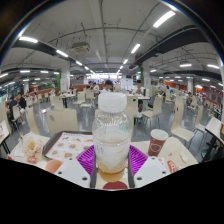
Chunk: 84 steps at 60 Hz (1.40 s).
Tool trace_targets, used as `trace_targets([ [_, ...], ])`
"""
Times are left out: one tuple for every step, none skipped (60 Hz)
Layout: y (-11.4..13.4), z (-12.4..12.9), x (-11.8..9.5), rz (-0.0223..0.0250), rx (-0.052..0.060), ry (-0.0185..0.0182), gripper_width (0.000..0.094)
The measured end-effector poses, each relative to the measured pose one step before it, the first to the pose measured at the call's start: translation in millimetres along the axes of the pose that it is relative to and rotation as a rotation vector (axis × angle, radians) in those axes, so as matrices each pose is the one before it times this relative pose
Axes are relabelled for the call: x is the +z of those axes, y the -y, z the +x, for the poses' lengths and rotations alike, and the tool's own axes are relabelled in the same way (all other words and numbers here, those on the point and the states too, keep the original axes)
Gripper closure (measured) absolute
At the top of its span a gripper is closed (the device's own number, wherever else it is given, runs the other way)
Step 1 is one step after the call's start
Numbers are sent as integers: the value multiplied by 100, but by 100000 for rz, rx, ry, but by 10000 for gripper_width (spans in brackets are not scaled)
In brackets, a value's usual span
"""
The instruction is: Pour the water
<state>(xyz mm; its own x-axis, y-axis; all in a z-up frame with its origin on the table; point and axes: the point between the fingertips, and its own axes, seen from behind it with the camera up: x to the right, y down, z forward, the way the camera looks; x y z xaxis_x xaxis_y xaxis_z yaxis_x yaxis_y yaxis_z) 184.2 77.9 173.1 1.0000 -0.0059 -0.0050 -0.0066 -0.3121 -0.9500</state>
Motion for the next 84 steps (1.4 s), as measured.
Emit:
trace_targets([
  [-756,88,208,-1292,-190,255,511],
  [-804,107,239,-1277,-102,378,513],
  [-698,123,168,-1017,-11,333,510],
  [-632,164,155,-702,38,200,511],
  [-608,160,152,-636,15,138,512],
  [-1287,-587,1233,-591,-208,-69,512],
  [-275,816,-671,-699,-146,27,511],
  [-562,199,127,-812,-202,-58,512],
  [-523,230,63,-788,-216,-75,510],
  [-460,134,62,-582,-268,-17,511],
  [-415,123,21,-346,-387,13,511],
  [-399,133,33,-291,-471,28,512],
  [-689,-830,1268,-383,-510,-119,512],
  [-372,554,-768,-343,-355,69,512],
  [-396,98,29,-337,-334,-97,510],
  [-406,77,39,-381,-134,-35,511],
  [-422,44,-62,-491,32,98,511],
  [-447,52,-54,-607,137,176,511],
  [-475,83,-34,-751,198,129,512],
  [-426,236,-357,-108,216,-170,493],
  [429,-316,871,1936,588,-47,504],
  [-185,74,-241,181,632,197,507],
  [-150,88,-214,-140,365,-116,504],
  [93,21,-147,590,418,69,502],
  [-89,-52,-76,-472,252,8,494],
  [5,-3,-91,111,344,64,480],
  [38,16,-56,209,304,61,467],
  [-21,41,-8,-162,203,38,455],
  [14,-3,-7,-60,61,27,445],
  [22,-4,-7,-96,30,21,429],
  [-5,23,28,-387,98,-22,411],
  [-94,-61,207,-597,82,-48,397],
  [-138,-18,-56,-936,250,28,379],
  [-239,71,-39,-1473,551,-228,344],
  [-146,-115,-18,-1664,739,-330,303],
  [-277,-31,-116,-1869,824,111,237],
  [-226,-74,-178,-1680,1046,-13,159],
  [-188,-18,-182,-1287,1005,-144,70],
  [-163,-34,-203,-1171,946,-122,83],
  [-215,54,-255,-1479,743,-472,116],
  [-133,238,-146,-1152,530,-805,125],
  [1,204,-384,-501,381,-1154,114],
  [58,185,-468,-174,199,-1204,103],
  [-78,147,-132,-260,-160,-878,83],
  [2,-41,-934,-442,-316,-1214,80],
  [-22,4,-640,-628,-449,-881,83],
  [-28,-32,-682,-679,-477,-530,86],
  [-20,-22,-696,-641,-453,-596,91],
  [-11,-53,-722,-572,-557,-542,93],
  [-1,-98,-808,-472,-561,-445,90],
  [21,-106,-829,-337,-491,-439,89],
  [64,266,-336,-351,-185,-127,89],
  [-34,-307,-1084,-284,-197,-430,88],
  [-51,-205,-957,-531,-89,-263,88],
  [-68,-206,-926,-653,-32,-258,88],
  [-71,-237,-932,-519,19,-136,88],
  [-24,-308,-960,-361,-14,180,90],
  [78,-275,-630,-511,-68,274,90],
  [-204,-168,-1069,-505,-104,-14,89],
  [-94,-201,-908,-491,-82,-198,91],
  [-81,-215,-898,-259,-142,-72,91],
  [-32,-287,-870,-70,-172,183,91],
  [-12,-292,-858,47,-115,208,88],
  [-24,-239,-858,40,-65,35,89],
  [92,-305,-500,-74,-126,-90,89],
  [-90,-165,-959,113,-193,81,89],
  [-90,-205,-698,-71,-191,139,88],
  [-140,-194,-686,-375,-97,53,89],
  [-185,-207,-667,-475,-38,-26,91],
  [-144,-208,-640,-408,-59,78,91],
  [-88,-225,-590,-191,-21,258,92],
  [-61,-225,-563,-79,47,320,86],
  [-31,-171,-331,-22,137,174,86],
  [-60,-203,-512,96,188,146,88],
  [-26,-159,-439,174,3,94,88],
  [-47,-131,-400,117,-173,33,89],
  [-2,-23,-411,24,-219,-168,89],
  [-16,47,-259,85,-121,-379,89],
  [-11,58,-306,108,-120,-516,88],
  [-14,45,-272,47,-164,-496,90],
  [-31,15,-231,-86,-196,-388,90],
  [-60,-14,-217,-170,-62,-261,91],
  [-37,-47,-230,-98,70,-111,91],
  [-66,-7,-29,96,84,146,91],
])
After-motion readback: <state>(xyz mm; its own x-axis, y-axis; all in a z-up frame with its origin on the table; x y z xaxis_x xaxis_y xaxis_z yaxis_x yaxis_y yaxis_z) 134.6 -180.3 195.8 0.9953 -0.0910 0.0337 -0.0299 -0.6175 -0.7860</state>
